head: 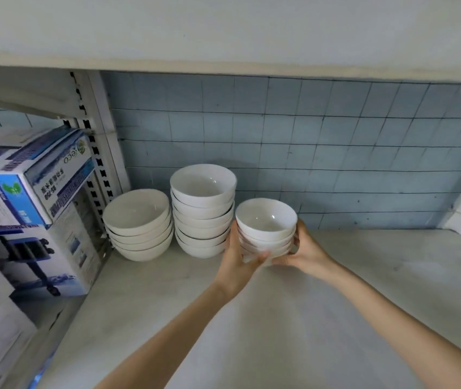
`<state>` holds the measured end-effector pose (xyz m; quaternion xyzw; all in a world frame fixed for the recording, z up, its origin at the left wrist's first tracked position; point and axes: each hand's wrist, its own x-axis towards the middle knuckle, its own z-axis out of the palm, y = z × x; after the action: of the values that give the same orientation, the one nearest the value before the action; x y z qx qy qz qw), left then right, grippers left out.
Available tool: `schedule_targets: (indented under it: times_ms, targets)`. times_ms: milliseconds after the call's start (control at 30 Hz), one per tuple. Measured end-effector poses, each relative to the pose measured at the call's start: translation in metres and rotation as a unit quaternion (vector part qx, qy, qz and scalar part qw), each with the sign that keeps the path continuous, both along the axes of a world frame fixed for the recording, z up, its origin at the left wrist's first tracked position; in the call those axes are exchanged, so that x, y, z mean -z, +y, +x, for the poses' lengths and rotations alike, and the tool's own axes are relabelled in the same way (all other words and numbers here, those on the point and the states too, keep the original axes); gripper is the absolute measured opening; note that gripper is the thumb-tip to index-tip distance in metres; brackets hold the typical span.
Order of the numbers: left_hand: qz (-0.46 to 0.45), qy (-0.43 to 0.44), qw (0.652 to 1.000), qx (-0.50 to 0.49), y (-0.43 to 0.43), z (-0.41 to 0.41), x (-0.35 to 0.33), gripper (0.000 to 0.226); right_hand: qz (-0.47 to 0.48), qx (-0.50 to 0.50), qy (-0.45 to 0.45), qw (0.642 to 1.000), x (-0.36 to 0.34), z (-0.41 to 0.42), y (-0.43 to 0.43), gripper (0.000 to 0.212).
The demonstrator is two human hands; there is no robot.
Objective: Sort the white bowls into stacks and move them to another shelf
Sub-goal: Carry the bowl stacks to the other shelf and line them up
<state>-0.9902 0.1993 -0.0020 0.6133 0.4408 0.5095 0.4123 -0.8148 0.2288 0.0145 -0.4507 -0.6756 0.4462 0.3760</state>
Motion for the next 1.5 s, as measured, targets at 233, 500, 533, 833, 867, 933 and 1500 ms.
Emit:
schedule_targets:
  times_ms: [233, 500, 533, 833, 867, 933, 1500]
  targets:
    - [0.007, -0.032, 0.997, -0.067, -0.002, 0.020, 0.004, 0.072, -0.010, 0.005, -0.006, 1.000, 0.008, 0.007, 0.017, 0.116]
    - [0.016, -0.121, 0.984, -0.132, 0.001, 0.029, 0.007, 0.050, -0.026, -0.001, 0.042, 0.999, 0.014, 0.006, 0.018, 0.094]
    - [0.014, -0.123, 0.983, -0.136, 0.001, 0.030, 0.007, 0.051, -0.028, 0.007, 0.054, 0.998, 0.014, 0.005, 0.018, 0.092]
    - [-0.025, -0.127, 0.973, -0.189, 0.006, 0.044, -0.002, 0.057, -0.008, 0.048, 0.106, 0.993, 0.015, -0.001, 0.023, 0.088]
    - [-0.028, -0.122, 0.973, -0.193, 0.004, 0.046, -0.002, 0.057, -0.006, 0.055, 0.103, 0.993, 0.015, 0.000, 0.022, 0.083]
    - [-0.026, -0.116, 0.973, -0.198, 0.001, 0.049, -0.002, 0.056, -0.001, 0.067, 0.104, 0.992, 0.015, 0.001, 0.021, 0.076]
    - [-0.123, -0.120, 0.979, -0.108, 0.006, 0.024, -0.006, 0.072, 0.034, 0.159, 0.122, 0.979, 0.017, -0.030, -0.004, 0.080]
